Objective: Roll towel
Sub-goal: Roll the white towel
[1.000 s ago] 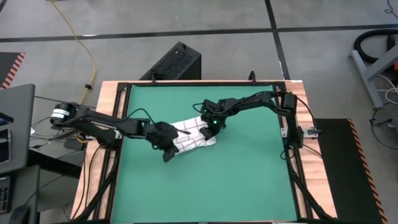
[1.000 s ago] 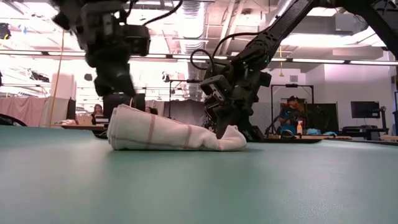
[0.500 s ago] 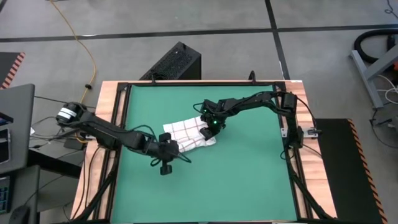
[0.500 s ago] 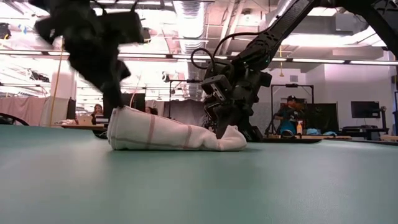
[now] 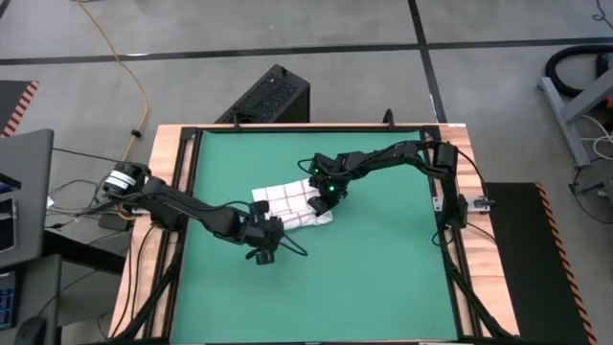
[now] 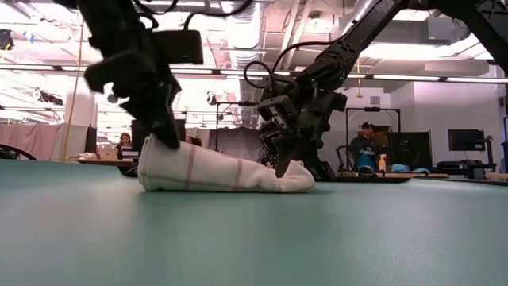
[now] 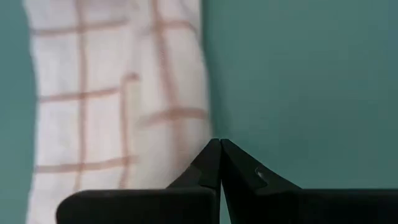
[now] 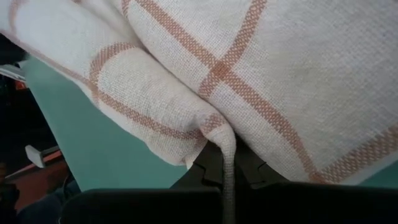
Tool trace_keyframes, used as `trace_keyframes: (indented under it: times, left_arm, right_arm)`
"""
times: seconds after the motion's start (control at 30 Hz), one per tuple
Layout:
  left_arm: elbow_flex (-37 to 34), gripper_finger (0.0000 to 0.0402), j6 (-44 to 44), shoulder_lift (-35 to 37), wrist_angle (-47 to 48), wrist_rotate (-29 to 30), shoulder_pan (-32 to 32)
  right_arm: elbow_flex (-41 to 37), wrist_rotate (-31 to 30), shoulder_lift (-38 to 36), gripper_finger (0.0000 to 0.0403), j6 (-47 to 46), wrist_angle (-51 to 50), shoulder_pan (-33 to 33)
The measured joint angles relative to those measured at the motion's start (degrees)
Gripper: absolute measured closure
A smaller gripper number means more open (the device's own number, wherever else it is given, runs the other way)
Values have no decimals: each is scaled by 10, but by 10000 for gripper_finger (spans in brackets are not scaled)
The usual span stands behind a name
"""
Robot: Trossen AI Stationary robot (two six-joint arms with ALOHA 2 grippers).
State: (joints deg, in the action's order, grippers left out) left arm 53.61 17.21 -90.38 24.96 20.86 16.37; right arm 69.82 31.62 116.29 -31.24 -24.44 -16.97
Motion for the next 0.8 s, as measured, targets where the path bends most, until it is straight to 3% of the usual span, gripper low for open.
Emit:
trace_keyframes:
  times: [0.8]
  left_arm:
    - [-67, 402, 32, 16, -16, 21, -83]
  right_arm:
    - [0, 0, 0, 387, 2, 6, 1]
